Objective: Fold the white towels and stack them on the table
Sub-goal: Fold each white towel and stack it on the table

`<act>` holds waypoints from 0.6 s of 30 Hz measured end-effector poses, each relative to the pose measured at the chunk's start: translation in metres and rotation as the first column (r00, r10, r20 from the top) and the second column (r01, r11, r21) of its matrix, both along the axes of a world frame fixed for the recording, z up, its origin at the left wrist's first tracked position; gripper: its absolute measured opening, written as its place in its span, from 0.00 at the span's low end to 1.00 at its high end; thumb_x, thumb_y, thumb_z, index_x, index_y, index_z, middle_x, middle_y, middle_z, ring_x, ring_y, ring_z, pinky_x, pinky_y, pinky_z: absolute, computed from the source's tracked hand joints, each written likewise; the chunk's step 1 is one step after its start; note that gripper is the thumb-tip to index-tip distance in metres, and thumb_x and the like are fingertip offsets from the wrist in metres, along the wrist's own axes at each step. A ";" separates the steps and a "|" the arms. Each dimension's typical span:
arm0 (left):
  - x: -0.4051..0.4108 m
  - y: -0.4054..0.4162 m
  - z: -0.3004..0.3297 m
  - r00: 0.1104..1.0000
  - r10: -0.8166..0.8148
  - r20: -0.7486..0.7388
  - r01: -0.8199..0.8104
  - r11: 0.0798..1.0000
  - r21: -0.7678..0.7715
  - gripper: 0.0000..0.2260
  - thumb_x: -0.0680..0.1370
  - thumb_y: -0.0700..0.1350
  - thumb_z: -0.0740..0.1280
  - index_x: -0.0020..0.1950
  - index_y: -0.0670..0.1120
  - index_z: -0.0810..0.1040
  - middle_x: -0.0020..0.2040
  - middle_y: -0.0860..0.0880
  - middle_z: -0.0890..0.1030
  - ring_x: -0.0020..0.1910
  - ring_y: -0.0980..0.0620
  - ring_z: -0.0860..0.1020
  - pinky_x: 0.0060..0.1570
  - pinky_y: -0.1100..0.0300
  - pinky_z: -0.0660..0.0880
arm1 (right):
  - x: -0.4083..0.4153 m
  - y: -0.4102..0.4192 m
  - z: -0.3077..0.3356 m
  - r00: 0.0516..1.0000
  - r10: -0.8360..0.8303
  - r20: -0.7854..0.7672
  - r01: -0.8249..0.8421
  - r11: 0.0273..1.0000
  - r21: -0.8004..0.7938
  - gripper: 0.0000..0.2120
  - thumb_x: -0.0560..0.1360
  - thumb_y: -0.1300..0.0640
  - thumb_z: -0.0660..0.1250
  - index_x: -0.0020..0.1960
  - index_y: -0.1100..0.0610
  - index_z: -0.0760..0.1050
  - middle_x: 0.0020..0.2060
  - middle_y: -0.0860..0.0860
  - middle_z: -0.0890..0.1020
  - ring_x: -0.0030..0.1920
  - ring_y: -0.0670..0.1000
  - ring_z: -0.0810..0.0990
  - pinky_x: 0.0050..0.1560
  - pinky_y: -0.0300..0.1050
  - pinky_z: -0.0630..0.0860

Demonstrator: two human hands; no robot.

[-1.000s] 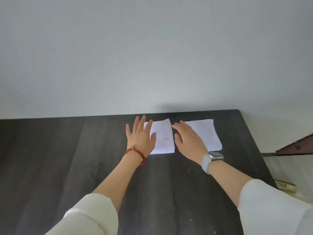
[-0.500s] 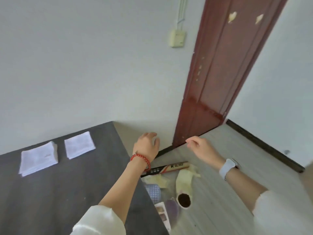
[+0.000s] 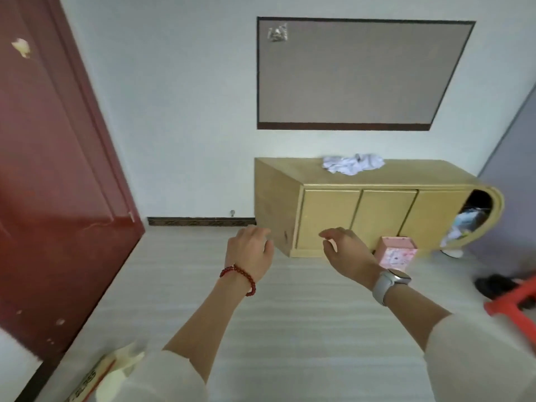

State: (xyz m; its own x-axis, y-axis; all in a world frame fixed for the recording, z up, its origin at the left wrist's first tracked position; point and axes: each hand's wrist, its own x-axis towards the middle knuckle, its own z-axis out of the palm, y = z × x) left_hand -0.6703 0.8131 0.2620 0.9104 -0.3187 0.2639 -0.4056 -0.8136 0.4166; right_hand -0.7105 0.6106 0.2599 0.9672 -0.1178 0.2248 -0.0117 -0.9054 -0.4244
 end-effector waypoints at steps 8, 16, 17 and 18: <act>0.151 -0.228 -0.010 0.960 -0.281 -0.014 0.281 0.958 0.060 0.14 0.80 0.45 0.56 0.63 0.47 0.73 0.62 0.48 0.75 0.61 0.48 0.71 0.60 0.54 0.67 | 0.096 -0.214 -0.008 0.961 -0.275 -0.041 0.274 0.961 -0.024 0.15 0.78 0.59 0.55 0.62 0.56 0.73 0.59 0.54 0.76 0.59 0.55 0.73 0.58 0.48 0.70; 0.303 -0.435 0.000 0.910 -0.411 -0.057 0.412 0.911 0.016 0.13 0.79 0.45 0.58 0.62 0.47 0.74 0.62 0.51 0.75 0.62 0.51 0.71 0.63 0.54 0.66 | 0.196 -0.394 0.011 0.902 -0.422 -0.090 0.428 0.902 0.058 0.14 0.78 0.61 0.55 0.58 0.59 0.76 0.55 0.54 0.80 0.54 0.54 0.77 0.53 0.42 0.71; 0.316 -0.462 -0.002 0.895 -0.442 -0.062 0.444 0.896 0.008 0.13 0.79 0.45 0.57 0.62 0.47 0.74 0.61 0.50 0.75 0.62 0.51 0.71 0.63 0.54 0.66 | 0.206 -0.416 0.010 0.891 -0.443 -0.101 0.450 0.891 0.062 0.14 0.78 0.61 0.55 0.58 0.59 0.76 0.55 0.54 0.80 0.54 0.54 0.77 0.52 0.42 0.71; 0.328 -0.488 -0.004 0.880 -0.469 -0.068 0.471 0.882 0.002 0.13 0.79 0.45 0.57 0.62 0.47 0.74 0.61 0.50 0.75 0.62 0.51 0.71 0.63 0.54 0.66 | 0.216 -0.440 0.006 0.880 -0.462 -0.107 0.470 0.880 0.068 0.14 0.78 0.61 0.55 0.58 0.59 0.76 0.54 0.54 0.80 0.53 0.54 0.78 0.52 0.43 0.71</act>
